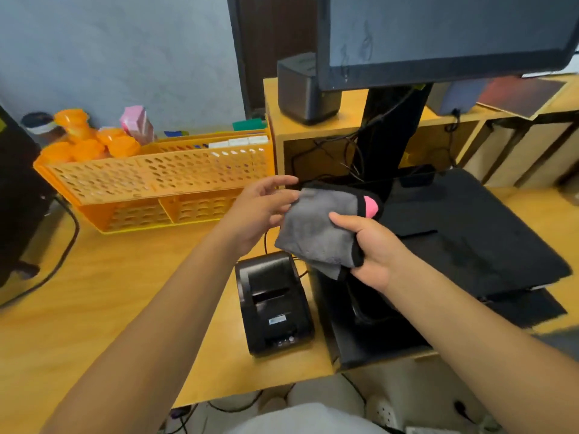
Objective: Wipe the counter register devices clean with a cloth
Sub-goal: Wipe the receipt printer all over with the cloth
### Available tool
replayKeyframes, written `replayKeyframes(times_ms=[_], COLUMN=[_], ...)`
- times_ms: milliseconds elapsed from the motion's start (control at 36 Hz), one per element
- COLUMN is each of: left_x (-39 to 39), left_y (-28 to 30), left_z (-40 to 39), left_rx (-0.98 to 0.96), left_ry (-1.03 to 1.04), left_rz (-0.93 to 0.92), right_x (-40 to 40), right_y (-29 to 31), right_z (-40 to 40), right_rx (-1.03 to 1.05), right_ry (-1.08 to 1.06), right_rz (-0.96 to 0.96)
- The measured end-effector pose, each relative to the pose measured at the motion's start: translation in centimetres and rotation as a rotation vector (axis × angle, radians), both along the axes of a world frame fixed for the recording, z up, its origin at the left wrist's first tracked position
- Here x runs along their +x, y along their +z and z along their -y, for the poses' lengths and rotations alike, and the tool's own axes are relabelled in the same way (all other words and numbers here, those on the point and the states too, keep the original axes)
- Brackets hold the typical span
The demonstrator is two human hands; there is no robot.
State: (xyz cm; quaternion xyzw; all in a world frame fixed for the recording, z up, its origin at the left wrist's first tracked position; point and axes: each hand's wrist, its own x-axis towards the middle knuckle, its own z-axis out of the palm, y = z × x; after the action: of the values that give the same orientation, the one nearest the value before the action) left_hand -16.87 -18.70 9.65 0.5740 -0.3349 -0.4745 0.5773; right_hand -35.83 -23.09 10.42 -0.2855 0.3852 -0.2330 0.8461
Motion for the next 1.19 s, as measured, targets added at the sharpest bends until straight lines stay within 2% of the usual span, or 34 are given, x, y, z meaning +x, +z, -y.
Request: replayKeyframes(times_ms=[83, 167, 250, 306, 389, 500, 583, 833, 972, 1194], left_x=[1.7, 3.5, 4.3, 4.3, 3.4, 2.1, 2.1, 2.5, 0.9, 1.0], left_y=[-1.7, -3.6, -5.9, -7.6, -10.7, -13.5, -13.9, -13.3, -13.6, -14.5], left_z=[-0.6, -1.0, -1.9, -3.5, -6.4, -8.9, -9.1, -9.5, -10.6, -10.5], left_rx=[0.058, 0.171, 0.394, 0.53, 0.603, 0.577, 0.529, 0.475, 0.455, 0.386], left_ry=[0.066, 0.125, 0.051, -0.026, -0.05, 0.038, 0.101, 0.102, 0.027, 0.086], left_rz=[0.048, 0.279, 0.426, 0.436, 0.38, 0.109, 0.041, 0.025, 0.071, 0.171], right_x=[0.4, 0.5, 0.4, 0.8, 1.3, 2.1, 2.6, 4.3, 4.8, 5.2], right_y=[-0.5, -1.1, -1.7, -2.2, -2.7, -3.5, -3.9, -5.3, -5.8, -6.5], right_z=[-1.1, -2.3, -3.5, -4.4, -5.9, -7.2, -7.4, -7.3, -7.3, -6.8], right_rx=[-0.034, -0.083, -0.164, -0.212, -0.294, -0.327, -0.338, -0.291, -0.303, -0.383], right_ry=[-0.137, -0.257, -0.321, -0.374, -0.443, -0.456, -0.454, -0.436, -0.431, -0.443], right_rz=[-0.065, -0.161, -0.282, -0.329, -0.381, -0.393, -0.369, -0.339, -0.34, -0.348])
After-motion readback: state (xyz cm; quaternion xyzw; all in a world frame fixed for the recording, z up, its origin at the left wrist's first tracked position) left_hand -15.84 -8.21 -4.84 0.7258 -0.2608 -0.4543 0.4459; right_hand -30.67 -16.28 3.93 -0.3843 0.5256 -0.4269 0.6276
